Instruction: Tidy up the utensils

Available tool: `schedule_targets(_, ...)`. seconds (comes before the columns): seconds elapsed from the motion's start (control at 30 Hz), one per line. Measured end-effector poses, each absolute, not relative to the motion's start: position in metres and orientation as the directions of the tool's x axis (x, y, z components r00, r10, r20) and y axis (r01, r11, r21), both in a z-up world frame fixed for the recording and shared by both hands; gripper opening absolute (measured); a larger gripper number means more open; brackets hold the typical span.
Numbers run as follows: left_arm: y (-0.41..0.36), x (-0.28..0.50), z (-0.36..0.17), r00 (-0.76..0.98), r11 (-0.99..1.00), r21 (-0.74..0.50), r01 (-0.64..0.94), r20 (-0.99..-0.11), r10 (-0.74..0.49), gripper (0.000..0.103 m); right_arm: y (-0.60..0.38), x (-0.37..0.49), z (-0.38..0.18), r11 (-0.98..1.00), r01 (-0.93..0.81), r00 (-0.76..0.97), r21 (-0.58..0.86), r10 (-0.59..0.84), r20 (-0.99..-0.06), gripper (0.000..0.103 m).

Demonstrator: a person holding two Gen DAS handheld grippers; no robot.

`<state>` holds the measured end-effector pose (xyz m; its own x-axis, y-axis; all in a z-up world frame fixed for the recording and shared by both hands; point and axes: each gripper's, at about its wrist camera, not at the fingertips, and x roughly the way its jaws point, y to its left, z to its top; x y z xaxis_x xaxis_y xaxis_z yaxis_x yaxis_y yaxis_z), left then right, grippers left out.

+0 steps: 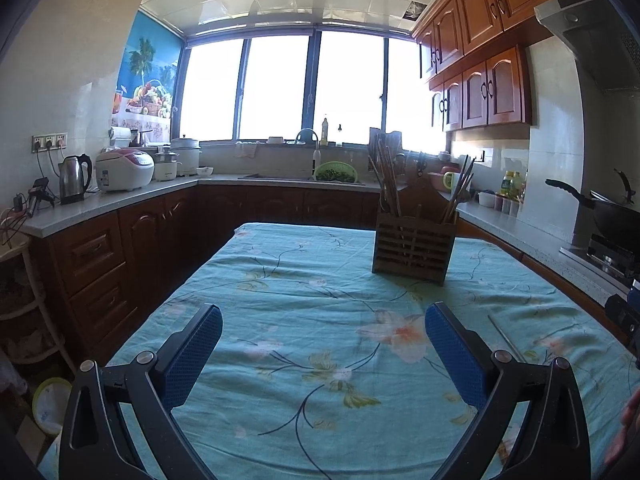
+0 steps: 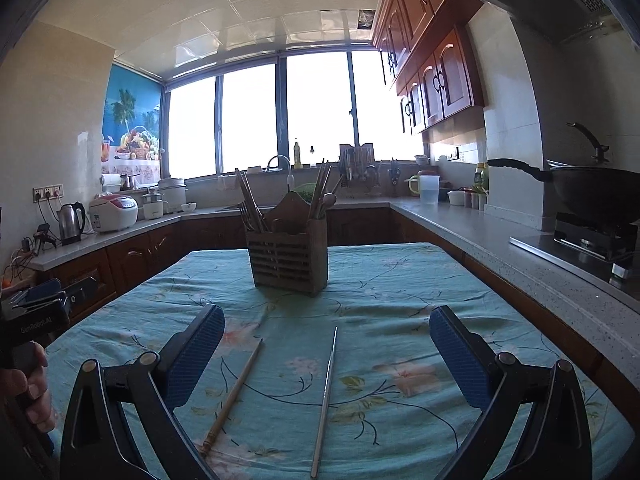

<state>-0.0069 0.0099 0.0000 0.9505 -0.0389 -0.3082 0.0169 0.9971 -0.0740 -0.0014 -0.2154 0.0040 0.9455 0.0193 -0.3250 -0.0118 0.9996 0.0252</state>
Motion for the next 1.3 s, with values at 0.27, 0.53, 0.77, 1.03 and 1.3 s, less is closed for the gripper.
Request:
schedule_targets(0.27,0.006,-0.015,-0.001,0.945,0.999,-0.040,0.011,-0.326,-0.023,0.102,-0.226,-0.004,-0.003,0.999,0.014,0.937,0.042,0.002,-0.350,0.103)
schedule_targets(0.53,0.005,-0.014,-0.003,0.941,1.000,-0.026,0.007,-0.338,-0.015,0.102,-0.233,-0.010,-0.006,0.998,0.039,0.934,0.047,-0.020,-0.356,0.103)
schedule_targets(0.77,0.004,-0.020,-0.006,0.950,1.000,-0.009,0.000,-0.313,-0.003,0.102,-0.233,-0.013,-0.009,0.998,0.029,0.935,0.048,-0.010,-0.354,0.103)
schedule_targets(1.03,0.004,-0.025,-0.013,0.956,1.000,0.014,0.004,-0.292,0.000,0.102,-0.235,-0.016,-0.011,0.998,0.016,0.939,0.056,0.004,-0.344,0.103)
schedule_targets(1.3,0.001,-0.030,-0.014,0.959,1.000,0.026,0.010,-0.283,-0.002,0.102,-0.235,-0.017,-0.011,0.998,0.012,0.941,0.055,0.007,-0.338,0.103)
